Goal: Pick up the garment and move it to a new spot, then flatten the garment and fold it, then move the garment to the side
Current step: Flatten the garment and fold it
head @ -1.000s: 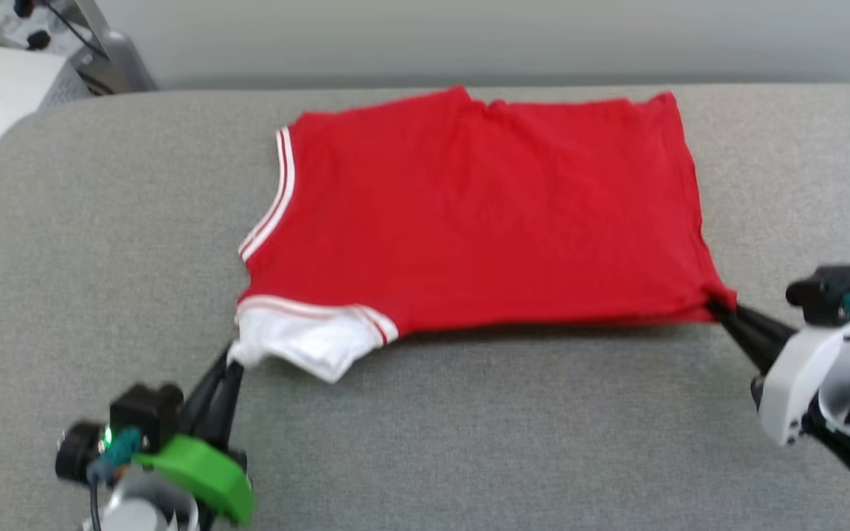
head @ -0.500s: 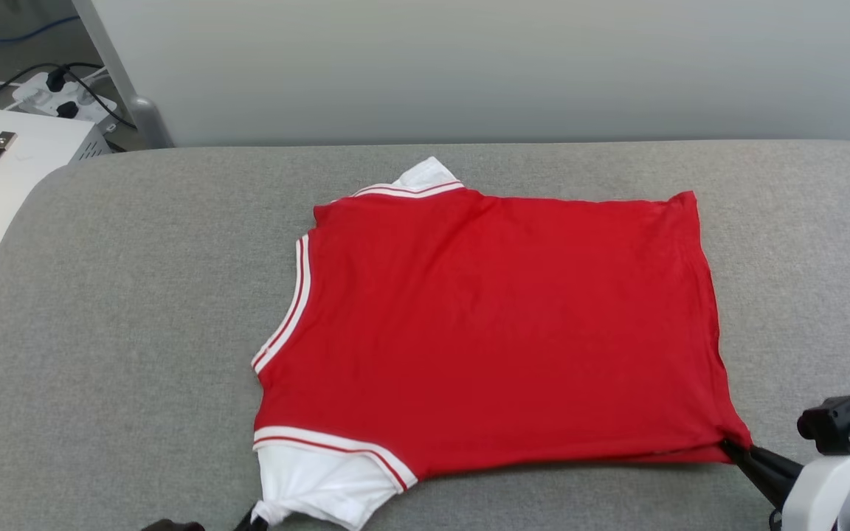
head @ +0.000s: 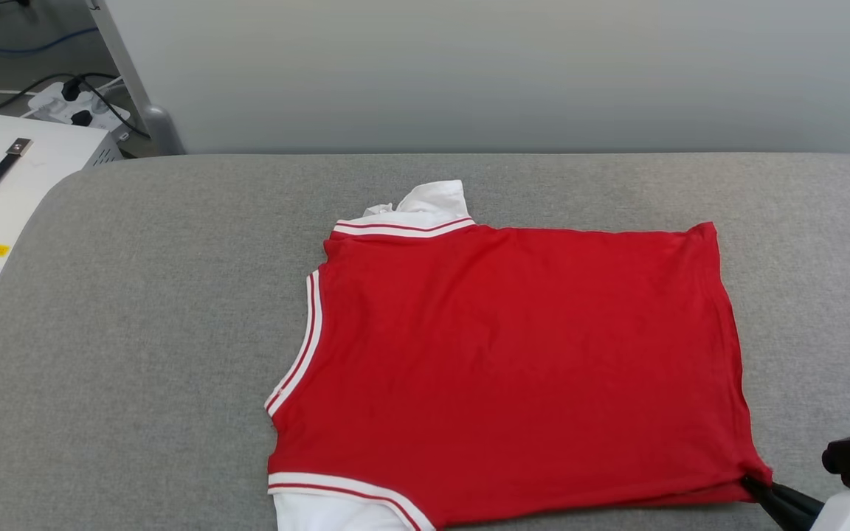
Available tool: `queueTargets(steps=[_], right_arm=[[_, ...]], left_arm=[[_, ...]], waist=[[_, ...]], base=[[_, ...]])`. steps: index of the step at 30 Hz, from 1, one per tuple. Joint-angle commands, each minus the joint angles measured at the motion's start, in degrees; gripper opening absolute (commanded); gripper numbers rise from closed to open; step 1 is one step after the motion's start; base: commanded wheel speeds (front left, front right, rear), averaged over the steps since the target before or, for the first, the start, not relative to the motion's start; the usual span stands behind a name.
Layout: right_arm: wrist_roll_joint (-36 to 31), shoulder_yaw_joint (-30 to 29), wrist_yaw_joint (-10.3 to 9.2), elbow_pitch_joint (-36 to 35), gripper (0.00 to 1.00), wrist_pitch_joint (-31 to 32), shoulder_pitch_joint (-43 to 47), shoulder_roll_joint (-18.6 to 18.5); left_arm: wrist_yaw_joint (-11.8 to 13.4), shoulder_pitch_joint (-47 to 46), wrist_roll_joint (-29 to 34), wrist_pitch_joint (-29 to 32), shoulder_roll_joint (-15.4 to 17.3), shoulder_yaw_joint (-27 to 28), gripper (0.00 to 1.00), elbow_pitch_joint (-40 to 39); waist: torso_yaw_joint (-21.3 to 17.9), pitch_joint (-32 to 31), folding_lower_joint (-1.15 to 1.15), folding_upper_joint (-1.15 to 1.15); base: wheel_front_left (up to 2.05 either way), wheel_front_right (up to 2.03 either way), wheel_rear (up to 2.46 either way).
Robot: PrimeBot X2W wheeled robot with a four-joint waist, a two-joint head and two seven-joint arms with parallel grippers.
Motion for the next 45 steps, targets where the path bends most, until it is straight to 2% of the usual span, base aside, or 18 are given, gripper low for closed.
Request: queueTargets(steps=[1,13,24,32,38,45], right_arm=[[-0.65,-1.14,-0.03,-0.70,0.00,0.27,0.52,0.50],[-1.88,-9.12,-0.03,-5.03,0.00,3.28,-2.14,3.21],[-2.29,-12.17,-0.03,-5.19,0.00,6.73,-10.78,4.78],[-2.49,-10.70,-0.03,-0.27,0.00,9.19,-17.61,7.06],[-3.16,-6.21,-0.03,4.26,0.00,10.49,-20.30,8.49],[-2.17,-3.25,-0.03,8.16,0.00,8.20,-21.83,9.35]], left_arm=[[-0.23,-2.35,0.95,-0.50,0.66,0.24,0.00,-0.29],[-2.15,-20.32,3.98,1.11,2.83,-1.28,0.00,1.15],[-3.08,-38.78,3.03,0.44,4.66,-6.11,0.00,11.83],[-3.11,-46.03,-1.71,-3.08,4.84,-13.48,0.00,23.12],[-3.11,-47.65,-5.56,-5.35,3.83,-19.24,0.00,30.98],[-3.11,-49.06,-9.01,-7.67,3.51,-25.04,0.00,35.51]], waist=[[0.04,0.24,0.00,0.00],[-1.91,3.97,0.00,0.00],[-4.05,11.24,0.00,0.00],[-4.55,14.98,0.00,0.00],[-4.63,15.94,0.00,0.00],[-4.01,15.28,0.00,0.00]], base=[[0.00,0.00,0.00],[0.00,0.00,0.00],[0.00,0.00,0.00],[0.00,0.00,0.00],[0.00,0.00,0.00],[0.00,0.00,0.00]])
